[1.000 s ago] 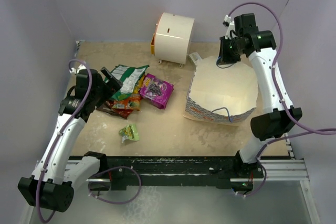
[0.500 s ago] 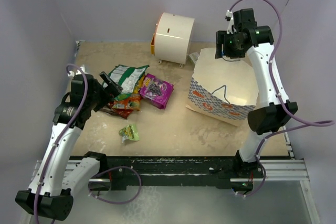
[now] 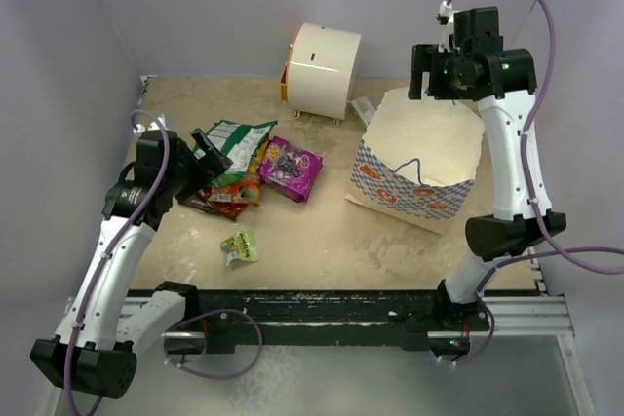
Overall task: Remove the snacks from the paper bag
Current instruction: Adjust the paper bag at the center of the board, then reset both arms
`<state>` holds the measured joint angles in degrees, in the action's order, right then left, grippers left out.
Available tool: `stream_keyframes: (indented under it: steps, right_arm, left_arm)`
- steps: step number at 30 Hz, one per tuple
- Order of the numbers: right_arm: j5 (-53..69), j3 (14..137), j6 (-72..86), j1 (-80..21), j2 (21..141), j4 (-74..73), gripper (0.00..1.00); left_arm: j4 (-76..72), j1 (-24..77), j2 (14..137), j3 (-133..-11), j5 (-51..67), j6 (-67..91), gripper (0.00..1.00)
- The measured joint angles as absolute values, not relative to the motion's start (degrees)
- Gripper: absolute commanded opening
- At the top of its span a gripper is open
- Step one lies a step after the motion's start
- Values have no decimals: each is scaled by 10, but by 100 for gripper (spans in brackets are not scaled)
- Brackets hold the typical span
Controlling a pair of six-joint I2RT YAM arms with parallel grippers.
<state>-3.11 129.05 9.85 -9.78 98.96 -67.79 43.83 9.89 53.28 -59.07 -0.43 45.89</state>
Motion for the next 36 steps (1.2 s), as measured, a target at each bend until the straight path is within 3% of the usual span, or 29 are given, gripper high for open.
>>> stream_keyframes:
  steps: [5,13,26,36]
  right_arm:
    - [-47,1329,99,-98,989,-679,100]
    - [-83,1323,113,-98,969,-672,99]
    - [30,1027,144,-98,552,-439,100]
    - [-31,999,187,-98,456,-442,99]
  left_arm:
    - [438,99,540,-601,-4,452,99]
    - [438,99,563,-656,-5,405,99]
    - [373,136,568,-889,7,180,99]
    - [387,136,588,-1065,-3,133,99]
